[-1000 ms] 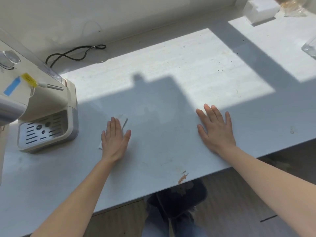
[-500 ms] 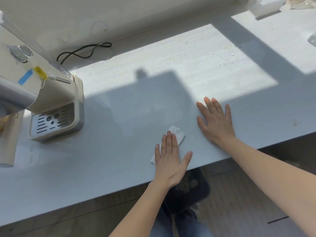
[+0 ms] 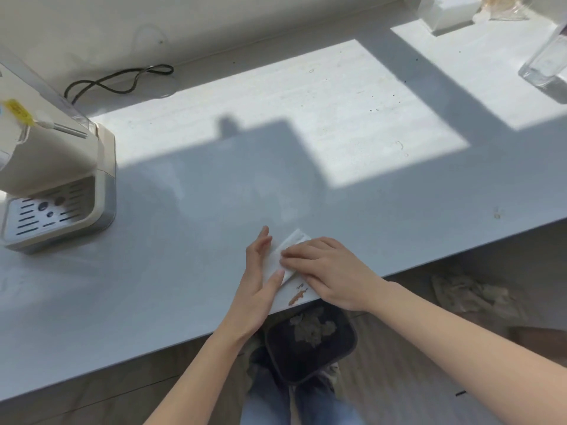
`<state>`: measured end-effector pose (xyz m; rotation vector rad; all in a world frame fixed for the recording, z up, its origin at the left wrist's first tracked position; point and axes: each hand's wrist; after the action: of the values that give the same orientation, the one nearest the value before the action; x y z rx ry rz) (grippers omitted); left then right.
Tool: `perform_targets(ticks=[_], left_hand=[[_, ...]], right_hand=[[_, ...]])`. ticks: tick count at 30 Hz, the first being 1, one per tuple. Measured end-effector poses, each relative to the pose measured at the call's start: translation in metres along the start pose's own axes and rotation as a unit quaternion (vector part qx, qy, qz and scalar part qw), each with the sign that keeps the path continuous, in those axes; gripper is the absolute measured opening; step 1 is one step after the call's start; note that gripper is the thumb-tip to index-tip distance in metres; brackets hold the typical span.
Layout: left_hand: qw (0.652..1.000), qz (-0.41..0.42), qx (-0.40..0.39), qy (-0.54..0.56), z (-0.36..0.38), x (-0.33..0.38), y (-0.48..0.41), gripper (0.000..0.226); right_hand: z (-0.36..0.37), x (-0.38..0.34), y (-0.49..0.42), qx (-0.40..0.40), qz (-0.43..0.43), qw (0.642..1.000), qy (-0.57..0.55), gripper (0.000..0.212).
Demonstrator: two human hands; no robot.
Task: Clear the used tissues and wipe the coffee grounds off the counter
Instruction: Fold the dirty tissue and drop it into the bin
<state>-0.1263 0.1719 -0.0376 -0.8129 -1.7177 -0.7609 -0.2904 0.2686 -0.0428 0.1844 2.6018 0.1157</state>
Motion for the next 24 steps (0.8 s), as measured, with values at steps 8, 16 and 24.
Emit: perform_targets(ticks=[8, 16, 24], left_hand=[[0.932, 0.100, -0.054, -0.344, -0.010, -0.006, 0.029, 0.068], [0.909, 0.120, -0.084, -0.391, -0.030, -0.015, 0.039, 0.055], [0.922, 0.091, -0.058, -0.372, -0.029, -0.006, 0.036, 0.041]], right_hand=[[-0.012, -0.007, -0.002, -0.044, 0.009, 0.998, 0.044, 0.042], [-0.017, -0.006, 0.005, -0.099, -0.009, 0.990, 0.097, 0.060], [-0.016, -0.009, 0.004, -0.099, -0.007, 0.986, 0.135, 0.065]])
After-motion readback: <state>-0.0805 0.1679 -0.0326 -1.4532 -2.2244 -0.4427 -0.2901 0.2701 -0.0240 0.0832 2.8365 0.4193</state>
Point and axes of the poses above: each hand's wrist, its own y-axis away from the middle knuckle, its own z-axis out of the palm, x = y × z, and after that the axes turned 8 degrees about z, right-handed
